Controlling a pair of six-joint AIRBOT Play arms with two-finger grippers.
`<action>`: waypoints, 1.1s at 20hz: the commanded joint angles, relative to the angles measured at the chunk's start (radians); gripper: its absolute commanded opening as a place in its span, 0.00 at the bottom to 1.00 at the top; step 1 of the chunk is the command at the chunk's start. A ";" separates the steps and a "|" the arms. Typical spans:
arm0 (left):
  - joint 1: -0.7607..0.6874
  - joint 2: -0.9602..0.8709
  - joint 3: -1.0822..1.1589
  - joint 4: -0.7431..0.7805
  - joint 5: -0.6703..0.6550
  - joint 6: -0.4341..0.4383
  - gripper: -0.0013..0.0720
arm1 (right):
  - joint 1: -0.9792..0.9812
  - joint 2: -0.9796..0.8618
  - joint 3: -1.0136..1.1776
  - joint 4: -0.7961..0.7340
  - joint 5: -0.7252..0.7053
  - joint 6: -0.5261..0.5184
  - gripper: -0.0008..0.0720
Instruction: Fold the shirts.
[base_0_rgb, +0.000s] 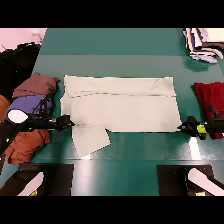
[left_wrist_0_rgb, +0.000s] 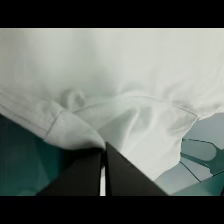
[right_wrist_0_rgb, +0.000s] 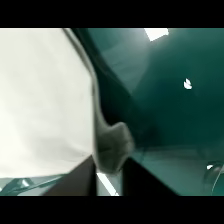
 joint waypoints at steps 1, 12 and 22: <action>0.000 0.003 0.001 0.005 -0.048 0.000 0.05 | 0.077 -0.031 0.047 -0.002 -0.016 -0.008 0.04; 0.000 0.311 0.065 0.165 -0.476 -0.107 0.04 | -0.015 0.351 0.122 -0.277 0.376 -0.025 0.04; 0.000 0.117 0.300 0.218 -0.213 -0.039 0.05 | 0.234 0.238 0.309 -0.310 0.261 0.063 0.04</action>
